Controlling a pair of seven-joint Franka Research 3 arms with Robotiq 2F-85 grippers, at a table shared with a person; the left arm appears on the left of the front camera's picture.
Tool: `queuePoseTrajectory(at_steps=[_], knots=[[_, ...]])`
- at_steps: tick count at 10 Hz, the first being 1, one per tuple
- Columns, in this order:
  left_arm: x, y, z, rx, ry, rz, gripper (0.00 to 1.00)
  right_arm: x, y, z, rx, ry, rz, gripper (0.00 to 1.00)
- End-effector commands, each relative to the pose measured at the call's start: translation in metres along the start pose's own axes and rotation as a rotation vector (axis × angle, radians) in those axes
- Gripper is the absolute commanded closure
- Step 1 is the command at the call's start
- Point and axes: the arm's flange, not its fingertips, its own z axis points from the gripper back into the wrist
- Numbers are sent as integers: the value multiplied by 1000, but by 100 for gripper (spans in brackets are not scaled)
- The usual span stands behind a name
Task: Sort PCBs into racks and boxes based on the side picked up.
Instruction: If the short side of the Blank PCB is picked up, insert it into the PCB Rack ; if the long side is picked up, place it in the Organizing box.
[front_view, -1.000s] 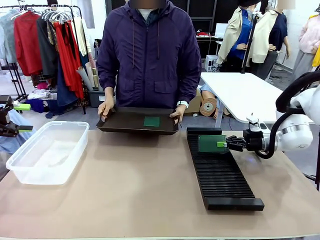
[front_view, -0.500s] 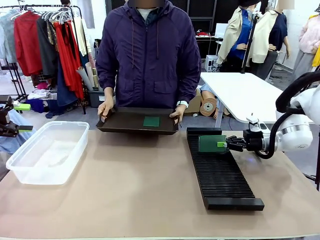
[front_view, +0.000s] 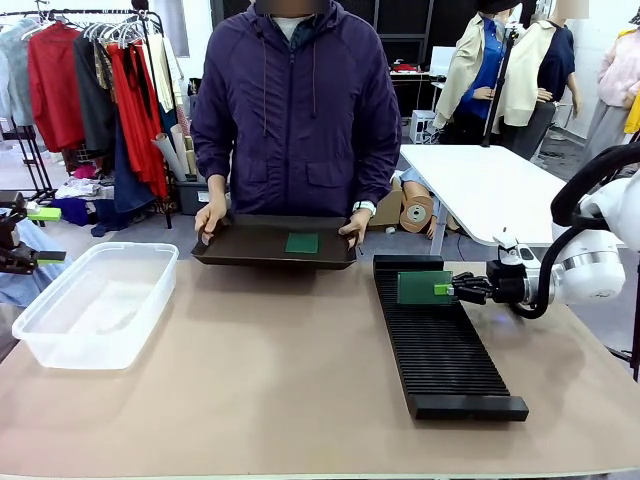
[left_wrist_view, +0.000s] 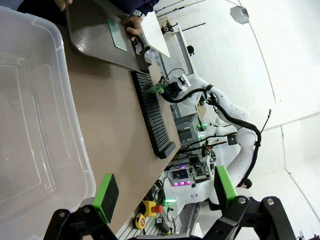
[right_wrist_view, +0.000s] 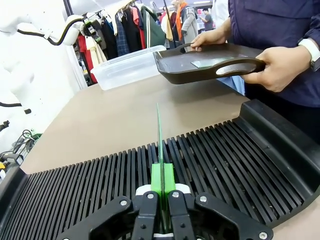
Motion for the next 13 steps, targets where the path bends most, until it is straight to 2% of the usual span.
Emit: queuePoseTrajectory(at_steps=[1,7,11,13], knots=[[1,-1,0,4,-3,12,0,-19,5,-5,-40,24,48,100],[1,-1,0,4,-3,12,0,-31,4,3,-21,19,76,100],[1,-1,0,4,-3,12,0,-19,-12,2,15,144,59,100],[1,-1,0,4,-3,12,0,-16,-18,-2,25,166,58,100]])
